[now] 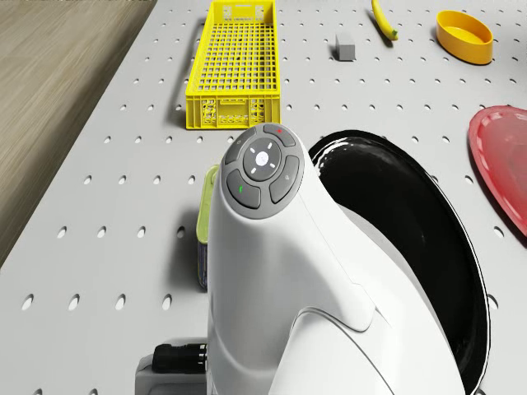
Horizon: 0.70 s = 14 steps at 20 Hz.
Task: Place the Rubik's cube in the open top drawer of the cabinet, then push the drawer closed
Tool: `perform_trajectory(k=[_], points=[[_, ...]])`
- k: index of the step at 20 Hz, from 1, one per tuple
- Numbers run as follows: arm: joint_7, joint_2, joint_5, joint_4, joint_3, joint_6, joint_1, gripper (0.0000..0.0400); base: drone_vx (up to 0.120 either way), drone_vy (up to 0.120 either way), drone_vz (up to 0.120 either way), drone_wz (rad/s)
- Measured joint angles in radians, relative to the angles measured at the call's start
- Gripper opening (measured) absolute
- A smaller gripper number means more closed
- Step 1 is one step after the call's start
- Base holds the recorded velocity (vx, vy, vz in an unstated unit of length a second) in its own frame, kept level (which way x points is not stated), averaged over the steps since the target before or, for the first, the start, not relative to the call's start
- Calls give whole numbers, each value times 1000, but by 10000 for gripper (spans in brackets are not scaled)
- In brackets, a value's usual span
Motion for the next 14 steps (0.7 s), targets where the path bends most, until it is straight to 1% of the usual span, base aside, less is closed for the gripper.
perform_trajectory(k=[14], points=[[6, -46, 20, 1, 9, 42, -7, 325, 0, -120, 120, 0]])
